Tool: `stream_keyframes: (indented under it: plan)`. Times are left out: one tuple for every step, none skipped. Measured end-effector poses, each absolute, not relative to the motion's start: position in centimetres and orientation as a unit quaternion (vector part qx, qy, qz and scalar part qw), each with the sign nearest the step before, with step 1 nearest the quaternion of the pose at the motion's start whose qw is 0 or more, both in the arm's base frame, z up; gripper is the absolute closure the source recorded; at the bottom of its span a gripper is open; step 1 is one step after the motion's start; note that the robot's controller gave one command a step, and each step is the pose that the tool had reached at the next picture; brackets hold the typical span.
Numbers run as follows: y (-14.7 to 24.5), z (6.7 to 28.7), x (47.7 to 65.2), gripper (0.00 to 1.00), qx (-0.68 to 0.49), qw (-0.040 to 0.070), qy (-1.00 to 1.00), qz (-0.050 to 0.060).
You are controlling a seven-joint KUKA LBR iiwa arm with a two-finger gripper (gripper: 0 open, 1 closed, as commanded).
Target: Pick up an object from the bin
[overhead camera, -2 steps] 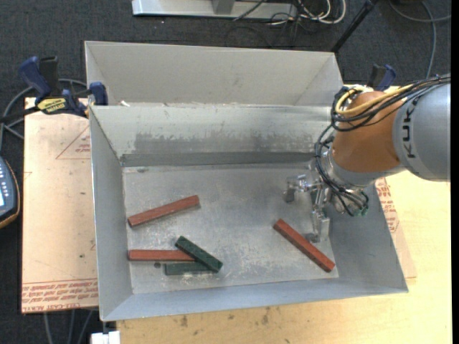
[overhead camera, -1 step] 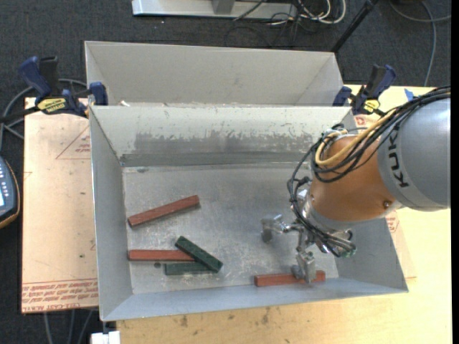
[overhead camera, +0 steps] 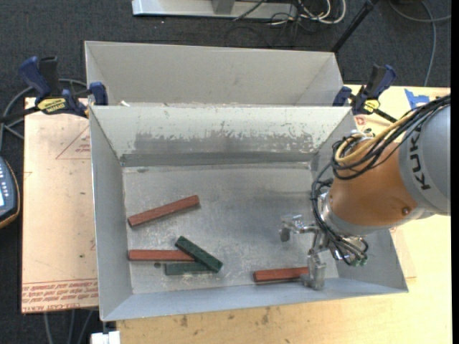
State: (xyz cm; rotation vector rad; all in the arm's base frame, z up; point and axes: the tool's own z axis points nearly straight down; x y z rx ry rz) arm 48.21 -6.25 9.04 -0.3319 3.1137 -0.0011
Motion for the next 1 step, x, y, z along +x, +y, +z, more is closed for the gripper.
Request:
stream_keyframes:
  plan:
    - [-6.87, 7.19, 48.63, 0.0, -0.036, 0.006, 0.999, 0.0]
